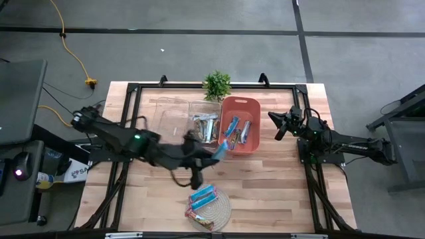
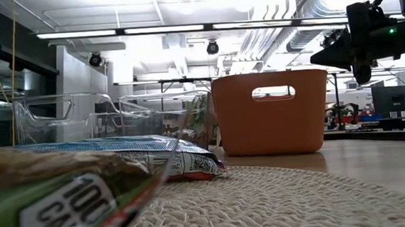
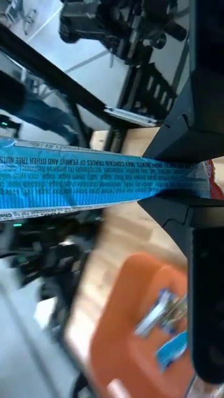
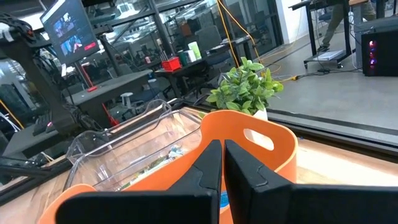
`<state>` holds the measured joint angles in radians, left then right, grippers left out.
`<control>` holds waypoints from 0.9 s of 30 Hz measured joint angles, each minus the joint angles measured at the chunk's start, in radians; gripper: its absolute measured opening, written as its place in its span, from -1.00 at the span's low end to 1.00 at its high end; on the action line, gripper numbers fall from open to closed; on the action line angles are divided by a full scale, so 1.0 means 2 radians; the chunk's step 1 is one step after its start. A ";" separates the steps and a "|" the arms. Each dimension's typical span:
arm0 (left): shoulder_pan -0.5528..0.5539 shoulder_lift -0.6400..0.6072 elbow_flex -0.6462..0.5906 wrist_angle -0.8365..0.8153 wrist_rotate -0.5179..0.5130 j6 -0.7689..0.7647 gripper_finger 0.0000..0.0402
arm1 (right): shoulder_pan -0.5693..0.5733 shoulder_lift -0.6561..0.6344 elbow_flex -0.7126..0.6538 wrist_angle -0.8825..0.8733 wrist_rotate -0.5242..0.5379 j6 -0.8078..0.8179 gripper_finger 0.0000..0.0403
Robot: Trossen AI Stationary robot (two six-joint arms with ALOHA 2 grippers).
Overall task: Pick and place Granola Bars by type
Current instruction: Put the red granola bar into the left transparent bin
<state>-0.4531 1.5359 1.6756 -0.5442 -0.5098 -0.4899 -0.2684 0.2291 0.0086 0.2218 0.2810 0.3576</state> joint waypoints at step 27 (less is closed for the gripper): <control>-0.092 -0.223 0.000 -0.391 -0.354 -0.258 -0.67 | 0.000 0.000 0.000 0.000 0.000 0.000 -1.00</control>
<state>-0.6375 1.0900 1.6752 -1.3259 -1.2172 -1.0062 -0.2686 0.2291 0.0086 0.2214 0.2813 0.3576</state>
